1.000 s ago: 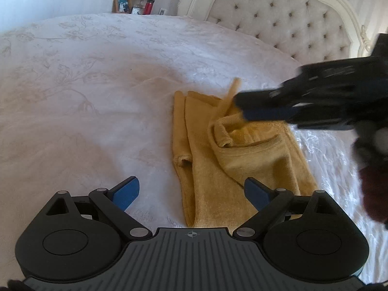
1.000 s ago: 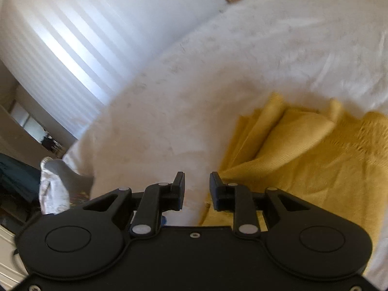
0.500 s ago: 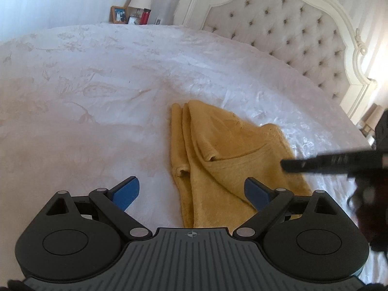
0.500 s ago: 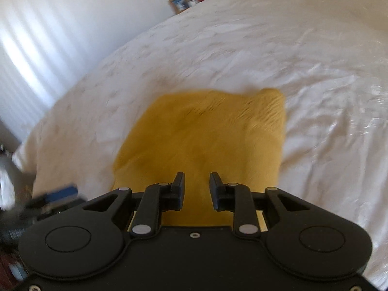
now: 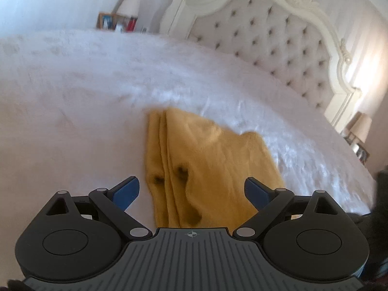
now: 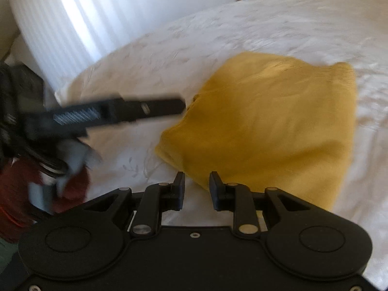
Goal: Fold small clothes
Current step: 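Lift the sweater edge with the right gripper and fold it over the sweater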
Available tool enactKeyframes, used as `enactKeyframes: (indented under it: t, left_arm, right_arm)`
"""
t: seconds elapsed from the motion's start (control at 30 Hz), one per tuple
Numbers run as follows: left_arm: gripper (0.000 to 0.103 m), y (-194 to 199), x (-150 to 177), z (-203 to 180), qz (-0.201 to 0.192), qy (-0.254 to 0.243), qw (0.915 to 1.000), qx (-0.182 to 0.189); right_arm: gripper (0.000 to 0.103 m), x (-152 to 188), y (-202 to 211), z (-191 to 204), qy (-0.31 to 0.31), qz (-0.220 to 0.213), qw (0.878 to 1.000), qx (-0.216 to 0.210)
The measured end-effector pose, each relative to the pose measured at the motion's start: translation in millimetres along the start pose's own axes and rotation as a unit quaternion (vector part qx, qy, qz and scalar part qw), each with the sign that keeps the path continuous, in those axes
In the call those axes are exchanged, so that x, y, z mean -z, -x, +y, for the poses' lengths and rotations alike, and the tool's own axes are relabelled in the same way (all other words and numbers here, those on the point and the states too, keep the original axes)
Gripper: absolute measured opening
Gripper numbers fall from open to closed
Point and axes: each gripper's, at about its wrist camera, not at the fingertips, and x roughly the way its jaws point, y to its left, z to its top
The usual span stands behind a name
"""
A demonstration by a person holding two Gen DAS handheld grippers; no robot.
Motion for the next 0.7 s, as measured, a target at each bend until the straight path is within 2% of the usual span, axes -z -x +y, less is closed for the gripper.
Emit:
enactKeyframes:
  t: [0.13, 0.3, 0.4, 0.47, 0.57, 0.6, 0.63, 0.67, 0.7]
  left_arm:
    - [0.093, -22.9, 10.6, 8.1, 0.057, 0.018, 0.9974, -0.039]
    - [0.093, -26.2, 11.8, 8.6, 0.056, 0.010, 0.9971, -0.050]
    - [0.093, -26.3, 14.4, 7.8, 0.055, 0.007, 0.9972, -0.051]
    - [0.093, -26.2, 13.5, 8.2, 0.056, 0.008, 0.9972, -0.050]
    - [0.093, -24.7, 12.9, 12.7, 0.056, 0.016, 0.9973, -0.044]
    - [0.093, -24.2, 12.8, 14.1, 0.057, 0.018, 0.9974, -0.042]
    - [0.093, -24.5, 12.2, 14.3, 0.057, 0.021, 0.9974, -0.040]
    - [0.093, -24.1, 11.8, 15.4, 0.057, 0.024, 0.9974, -0.038]
    - [0.093, -23.9, 11.4, 16.0, 0.057, 0.027, 0.9973, -0.036]
  right_arm:
    - [0.035, 14.4, 33.3, -6.2, 0.002, -0.022, 0.998, 0.056]
    - [0.035, 30.4, 49.5, -14.3, 0.025, -0.023, 0.989, 0.145]
    - [0.035, 31.7, 44.1, -14.7, 0.040, -0.016, 0.985, 0.166]
    - [0.046, 31.6, 39.4, -14.3, 0.044, -0.015, 0.985, 0.166]
    - [0.049, 34.8, 36.8, -11.2, 0.055, -0.016, 0.982, 0.179]
    - [0.046, 36.2, 36.8, -11.6, 0.057, -0.020, 0.980, 0.188]
    - [0.027, 37.9, 37.6, -13.2, 0.054, -0.024, 0.979, 0.194]
    - [0.015, 38.9, 39.2, -17.0, 0.046, -0.027, 0.979, 0.197]
    - [0.015, 41.3, 43.5, -22.7, 0.028, -0.030, 0.979, 0.200]
